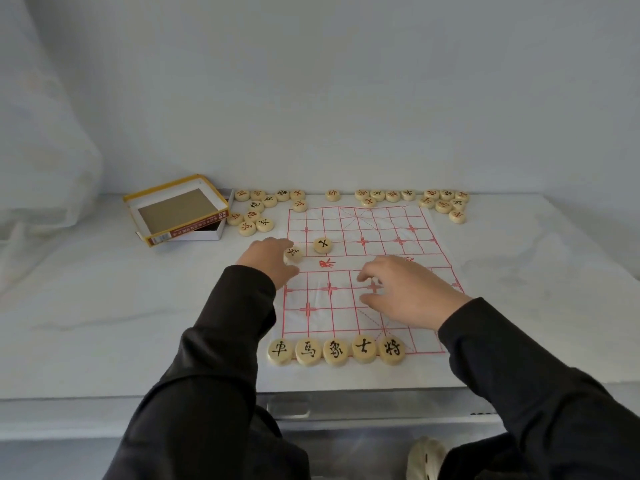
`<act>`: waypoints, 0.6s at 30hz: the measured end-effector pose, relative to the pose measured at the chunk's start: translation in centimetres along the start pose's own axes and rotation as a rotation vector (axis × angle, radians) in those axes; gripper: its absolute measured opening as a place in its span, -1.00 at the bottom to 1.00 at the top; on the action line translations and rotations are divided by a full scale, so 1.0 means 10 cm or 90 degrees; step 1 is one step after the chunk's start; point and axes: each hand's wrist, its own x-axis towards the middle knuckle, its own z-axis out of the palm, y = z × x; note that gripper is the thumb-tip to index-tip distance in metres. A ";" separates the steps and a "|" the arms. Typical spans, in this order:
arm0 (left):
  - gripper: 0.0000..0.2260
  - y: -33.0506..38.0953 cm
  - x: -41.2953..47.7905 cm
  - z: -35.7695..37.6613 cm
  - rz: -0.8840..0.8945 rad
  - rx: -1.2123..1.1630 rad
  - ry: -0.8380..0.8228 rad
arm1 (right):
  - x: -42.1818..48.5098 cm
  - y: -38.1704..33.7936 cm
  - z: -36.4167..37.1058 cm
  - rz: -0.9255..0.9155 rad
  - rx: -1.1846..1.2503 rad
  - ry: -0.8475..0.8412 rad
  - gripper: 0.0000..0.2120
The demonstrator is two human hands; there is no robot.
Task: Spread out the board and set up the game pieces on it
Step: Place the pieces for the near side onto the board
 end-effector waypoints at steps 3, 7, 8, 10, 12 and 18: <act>-0.55 -0.06 0.05 -0.05 -0.015 -0.003 -0.012 | 0.32 -0.08 -0.07 0.010 -0.022 0.021 -0.58; -0.49 -0.13 0.14 -0.02 -0.007 -0.015 -0.015 | 0.81 -0.18 -0.06 0.032 -0.037 -0.007 -0.53; -0.46 -0.14 0.16 0.00 -0.008 -0.026 -0.013 | 0.91 -0.19 -0.04 0.040 -0.042 -0.013 -0.52; -0.45 -0.15 0.20 0.04 -0.013 -0.044 -0.005 | 1.06 -0.21 0.00 0.053 -0.053 -0.015 -0.54; -0.48 -0.14 0.23 0.08 -0.014 -0.050 0.007 | 1.15 -0.23 0.02 0.066 -0.068 -0.012 -0.59; -0.52 -0.10 0.30 0.11 -0.012 -0.076 0.043 | 1.28 -0.27 0.12 0.100 -0.068 0.022 -0.72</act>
